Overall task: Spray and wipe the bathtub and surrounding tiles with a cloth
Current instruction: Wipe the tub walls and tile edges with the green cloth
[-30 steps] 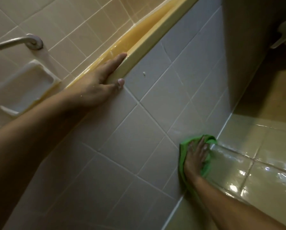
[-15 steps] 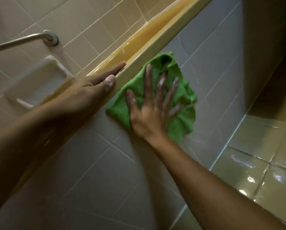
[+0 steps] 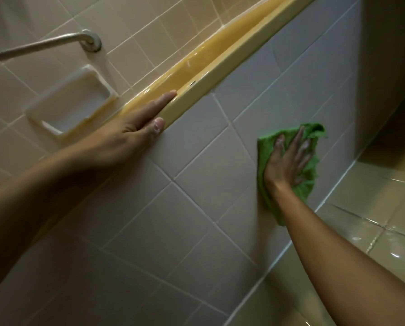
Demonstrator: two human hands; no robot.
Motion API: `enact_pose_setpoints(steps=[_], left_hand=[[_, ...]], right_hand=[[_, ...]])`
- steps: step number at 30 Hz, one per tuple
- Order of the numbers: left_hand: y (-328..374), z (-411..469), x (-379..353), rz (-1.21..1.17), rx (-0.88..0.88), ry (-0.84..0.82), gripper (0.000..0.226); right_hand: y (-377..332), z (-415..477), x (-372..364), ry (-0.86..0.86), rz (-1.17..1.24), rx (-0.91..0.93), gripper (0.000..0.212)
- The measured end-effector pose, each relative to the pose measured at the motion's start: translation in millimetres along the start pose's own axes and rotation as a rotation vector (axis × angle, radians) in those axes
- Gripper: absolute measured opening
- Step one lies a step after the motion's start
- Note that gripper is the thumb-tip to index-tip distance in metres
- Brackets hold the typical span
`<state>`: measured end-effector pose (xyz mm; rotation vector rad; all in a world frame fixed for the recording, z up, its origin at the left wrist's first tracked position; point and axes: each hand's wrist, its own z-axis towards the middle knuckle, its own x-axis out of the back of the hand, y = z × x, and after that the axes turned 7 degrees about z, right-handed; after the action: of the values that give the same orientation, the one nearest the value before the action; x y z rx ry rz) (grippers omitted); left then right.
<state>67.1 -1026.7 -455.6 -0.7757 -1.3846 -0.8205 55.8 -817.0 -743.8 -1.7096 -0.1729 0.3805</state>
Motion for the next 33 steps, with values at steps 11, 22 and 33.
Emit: enact_pose_setpoints(steps=[11,22,33], left_hand=[[-24.2,9.7,1.3,0.003,-0.014,-0.024,0.054],[-32.2,-11.4,1.0,0.003,-0.050,0.010,0.054],[-37.1,-60.7,-2.5,0.240,-0.120,0.112,0.059]], right_hand=[[196.7,-132.4,-4.5,-0.052,0.037,-0.134,0.068],[51.7,-249.3,-40.3,-0.206,-0.124,0.555,0.073],[-99.3,-122.2,-40.1,-0.121,-0.075,0.526,0.070]])
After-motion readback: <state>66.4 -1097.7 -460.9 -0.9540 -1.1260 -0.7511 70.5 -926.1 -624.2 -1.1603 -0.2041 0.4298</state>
